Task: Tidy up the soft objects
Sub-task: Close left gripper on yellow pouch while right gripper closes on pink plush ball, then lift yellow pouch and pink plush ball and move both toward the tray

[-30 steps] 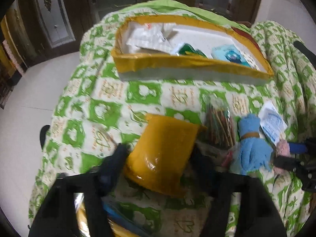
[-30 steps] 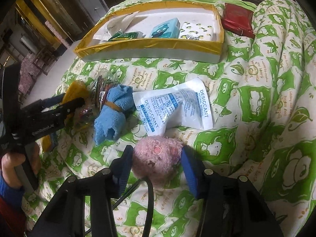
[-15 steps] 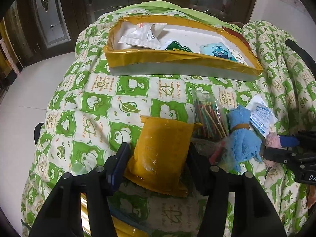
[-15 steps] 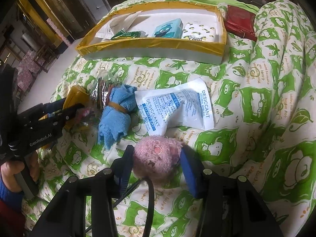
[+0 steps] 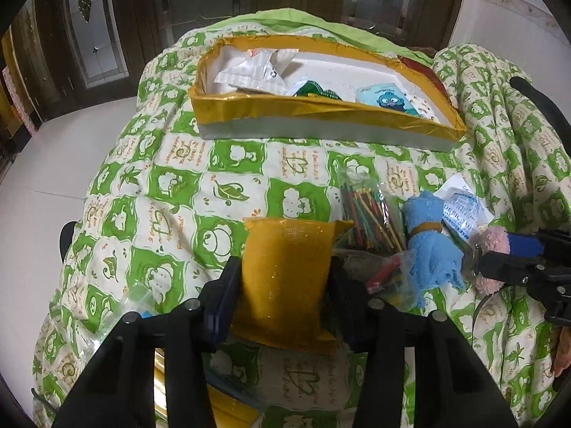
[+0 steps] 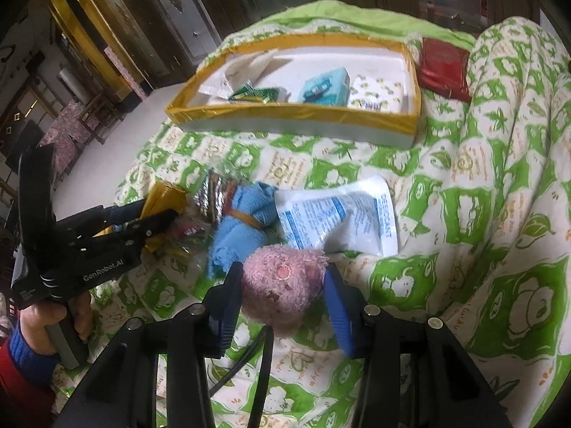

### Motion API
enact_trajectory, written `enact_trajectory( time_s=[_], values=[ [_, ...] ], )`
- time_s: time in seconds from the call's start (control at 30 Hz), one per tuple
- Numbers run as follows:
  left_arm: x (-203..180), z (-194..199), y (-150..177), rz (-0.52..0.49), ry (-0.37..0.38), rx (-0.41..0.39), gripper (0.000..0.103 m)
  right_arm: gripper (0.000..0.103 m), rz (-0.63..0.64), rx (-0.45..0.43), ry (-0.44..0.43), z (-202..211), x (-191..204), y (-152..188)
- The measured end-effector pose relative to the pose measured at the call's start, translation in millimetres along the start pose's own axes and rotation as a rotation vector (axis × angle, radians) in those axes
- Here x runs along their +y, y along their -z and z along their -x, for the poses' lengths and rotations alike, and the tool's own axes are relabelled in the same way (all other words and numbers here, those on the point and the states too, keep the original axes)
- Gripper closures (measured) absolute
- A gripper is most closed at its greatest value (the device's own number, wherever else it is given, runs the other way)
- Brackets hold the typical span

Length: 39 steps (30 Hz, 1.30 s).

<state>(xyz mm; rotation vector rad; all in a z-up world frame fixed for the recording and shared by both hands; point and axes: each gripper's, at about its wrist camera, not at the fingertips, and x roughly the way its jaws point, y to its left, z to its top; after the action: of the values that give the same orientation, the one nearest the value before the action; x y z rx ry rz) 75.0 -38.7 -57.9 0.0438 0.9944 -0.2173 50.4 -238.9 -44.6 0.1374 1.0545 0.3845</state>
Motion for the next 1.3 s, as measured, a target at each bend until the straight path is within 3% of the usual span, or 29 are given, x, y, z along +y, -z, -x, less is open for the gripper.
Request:
enact_trajectory(
  time_s=[0.63,1.3],
  values=[
    [4.6,18.9,-1.1,0.059,0.031,-0.073,0.058,0.055,-0.016,-0.083,-0.013,16.7,-0.8,-2.6],
    [4.6,37.3,2.6,0.097,0.096,-0.132,0.058,0.055,-0.025,-0.074,-0.018,15.4,-1.1,-2.4]
  ],
)
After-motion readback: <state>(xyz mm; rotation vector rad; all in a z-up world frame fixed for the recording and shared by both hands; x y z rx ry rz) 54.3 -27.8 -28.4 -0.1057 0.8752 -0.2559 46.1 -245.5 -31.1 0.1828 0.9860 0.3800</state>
